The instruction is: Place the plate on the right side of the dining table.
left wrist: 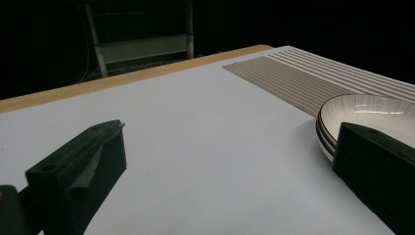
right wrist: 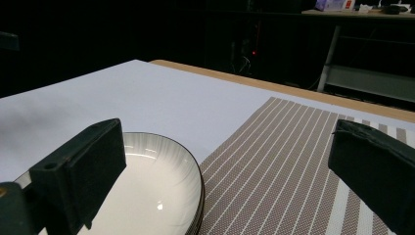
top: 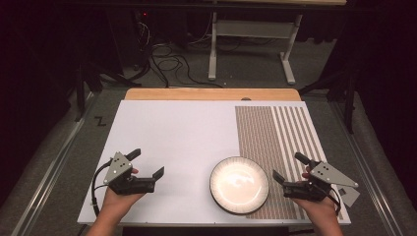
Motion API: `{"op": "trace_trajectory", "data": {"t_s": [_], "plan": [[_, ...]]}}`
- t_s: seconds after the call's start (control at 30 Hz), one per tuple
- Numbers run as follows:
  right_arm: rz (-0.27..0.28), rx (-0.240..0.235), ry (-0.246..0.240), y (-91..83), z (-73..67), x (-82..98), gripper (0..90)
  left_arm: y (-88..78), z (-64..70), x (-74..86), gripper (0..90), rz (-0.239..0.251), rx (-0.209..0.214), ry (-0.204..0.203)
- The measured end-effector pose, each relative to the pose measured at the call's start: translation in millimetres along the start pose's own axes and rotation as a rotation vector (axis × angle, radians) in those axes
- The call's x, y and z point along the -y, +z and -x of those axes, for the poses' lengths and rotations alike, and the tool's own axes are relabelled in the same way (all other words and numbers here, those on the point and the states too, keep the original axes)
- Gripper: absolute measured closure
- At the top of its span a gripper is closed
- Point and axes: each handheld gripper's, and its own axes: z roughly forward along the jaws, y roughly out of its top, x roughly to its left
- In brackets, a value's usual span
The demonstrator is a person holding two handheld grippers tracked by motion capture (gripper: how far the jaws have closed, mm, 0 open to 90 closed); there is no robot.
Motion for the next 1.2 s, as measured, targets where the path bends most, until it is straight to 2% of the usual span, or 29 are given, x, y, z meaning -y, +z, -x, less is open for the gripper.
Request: {"op": "trace_trajectory", "data": {"t_s": [0.93,1.2], "plan": [[-0.005,0.004,0.003,-1.3,0.7,-0.7,1.1,0.5,-0.6,1.6,0.2,-0.010,-0.008,0.007],[-0.019,-0.003,0.009,-2.3,1.2,-2.1,8.1,1.8,0.4,2.1,0.2,-0.014,-0.007,0.013]]}}
